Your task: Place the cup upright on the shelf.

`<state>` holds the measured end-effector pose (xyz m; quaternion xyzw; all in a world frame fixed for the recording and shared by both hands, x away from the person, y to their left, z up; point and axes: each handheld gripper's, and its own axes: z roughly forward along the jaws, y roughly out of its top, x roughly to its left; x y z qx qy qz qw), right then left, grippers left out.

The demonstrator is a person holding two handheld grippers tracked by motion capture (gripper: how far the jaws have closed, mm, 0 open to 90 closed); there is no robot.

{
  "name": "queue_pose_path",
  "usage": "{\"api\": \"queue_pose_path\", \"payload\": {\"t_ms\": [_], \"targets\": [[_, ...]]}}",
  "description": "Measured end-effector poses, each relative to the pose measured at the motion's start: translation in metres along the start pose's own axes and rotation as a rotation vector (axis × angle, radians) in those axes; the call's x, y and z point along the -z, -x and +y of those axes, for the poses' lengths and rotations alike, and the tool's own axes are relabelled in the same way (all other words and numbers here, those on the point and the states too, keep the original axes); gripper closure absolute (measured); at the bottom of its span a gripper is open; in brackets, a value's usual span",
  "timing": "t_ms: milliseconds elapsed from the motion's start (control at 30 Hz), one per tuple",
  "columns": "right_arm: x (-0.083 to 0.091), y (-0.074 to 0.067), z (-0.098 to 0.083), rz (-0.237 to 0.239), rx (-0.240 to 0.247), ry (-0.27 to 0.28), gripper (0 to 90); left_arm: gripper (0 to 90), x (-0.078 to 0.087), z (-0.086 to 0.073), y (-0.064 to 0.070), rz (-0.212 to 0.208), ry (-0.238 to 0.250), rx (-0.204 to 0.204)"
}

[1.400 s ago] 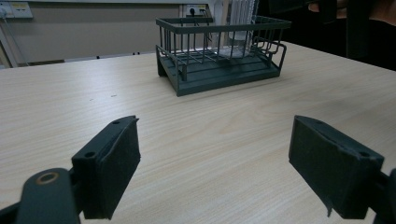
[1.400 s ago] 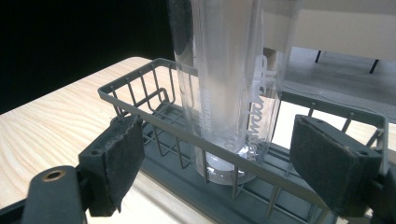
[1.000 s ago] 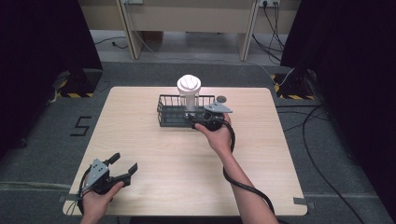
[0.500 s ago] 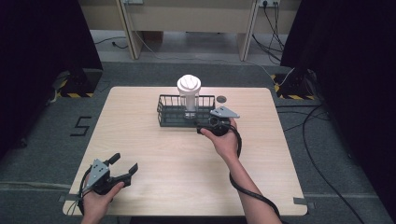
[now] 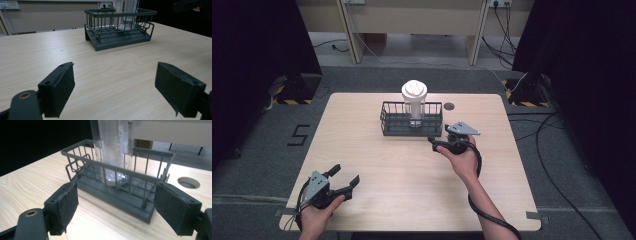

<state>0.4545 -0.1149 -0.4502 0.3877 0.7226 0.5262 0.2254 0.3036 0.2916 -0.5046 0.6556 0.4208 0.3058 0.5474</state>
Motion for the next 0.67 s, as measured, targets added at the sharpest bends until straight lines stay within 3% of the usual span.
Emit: {"api": "queue_pose_path", "payload": {"t_ms": [300,667], "targets": [[0.018,0.005,-0.018,-0.007,0.004,-0.020,20.5,15.4,0.001,0.000,0.000,0.001,0.000,0.003],[0.057,0.014,-0.053,-0.025,0.002,-0.044,20.9,15.3,0.000,0.000,-0.001,0.002,0.002,0.005]]}}
